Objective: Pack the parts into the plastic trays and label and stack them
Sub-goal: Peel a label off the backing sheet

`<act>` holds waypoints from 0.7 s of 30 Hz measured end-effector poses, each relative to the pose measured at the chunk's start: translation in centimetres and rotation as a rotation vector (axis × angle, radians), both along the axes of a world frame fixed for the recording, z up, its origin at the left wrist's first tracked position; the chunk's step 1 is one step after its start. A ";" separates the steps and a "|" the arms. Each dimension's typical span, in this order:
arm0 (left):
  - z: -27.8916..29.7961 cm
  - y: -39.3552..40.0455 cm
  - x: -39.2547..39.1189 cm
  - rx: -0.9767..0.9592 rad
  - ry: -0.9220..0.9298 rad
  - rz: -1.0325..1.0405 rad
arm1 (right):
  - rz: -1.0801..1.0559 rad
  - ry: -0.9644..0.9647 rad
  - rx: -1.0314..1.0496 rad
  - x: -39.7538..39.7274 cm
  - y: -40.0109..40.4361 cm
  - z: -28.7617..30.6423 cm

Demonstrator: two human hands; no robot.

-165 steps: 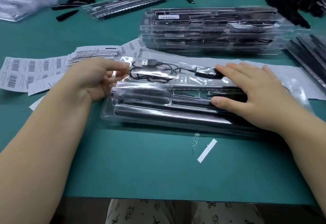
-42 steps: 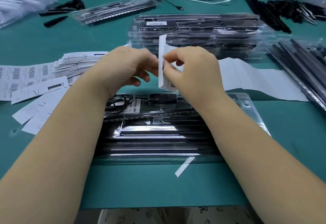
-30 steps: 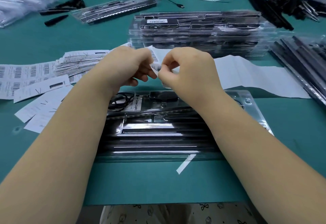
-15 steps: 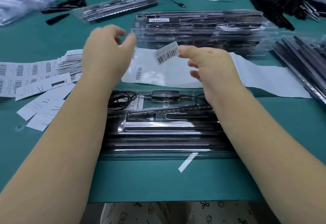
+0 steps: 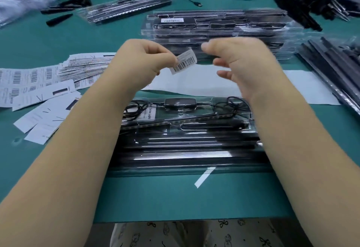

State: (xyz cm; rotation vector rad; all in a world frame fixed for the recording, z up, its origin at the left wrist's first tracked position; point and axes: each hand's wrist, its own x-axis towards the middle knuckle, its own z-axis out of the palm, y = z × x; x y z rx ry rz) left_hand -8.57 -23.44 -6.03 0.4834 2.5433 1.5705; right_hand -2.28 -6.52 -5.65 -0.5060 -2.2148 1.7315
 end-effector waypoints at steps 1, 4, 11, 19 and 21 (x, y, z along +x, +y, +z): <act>0.1 0.1 0.2 -0.012 0.000 -0.002 | 0.057 0.016 0.083 0.4 0.5 0.6; 0.7 0.2 1.2 -0.026 0.012 -0.083 | 0.222 -0.012 0.347 1.4 1.2 2.0; 0.7 1.5 3.5 -0.073 0.060 -0.241 | 0.260 -0.030 0.643 2.5 3.5 2.0; -0.8 2.3 3.8 -0.325 0.402 -0.336 | 0.226 -0.299 0.355 2.6 7.6 -1.7; -1.1 2.3 3.7 -0.403 0.448 -0.407 | 0.218 -0.315 0.338 2.4 7.8 -2.0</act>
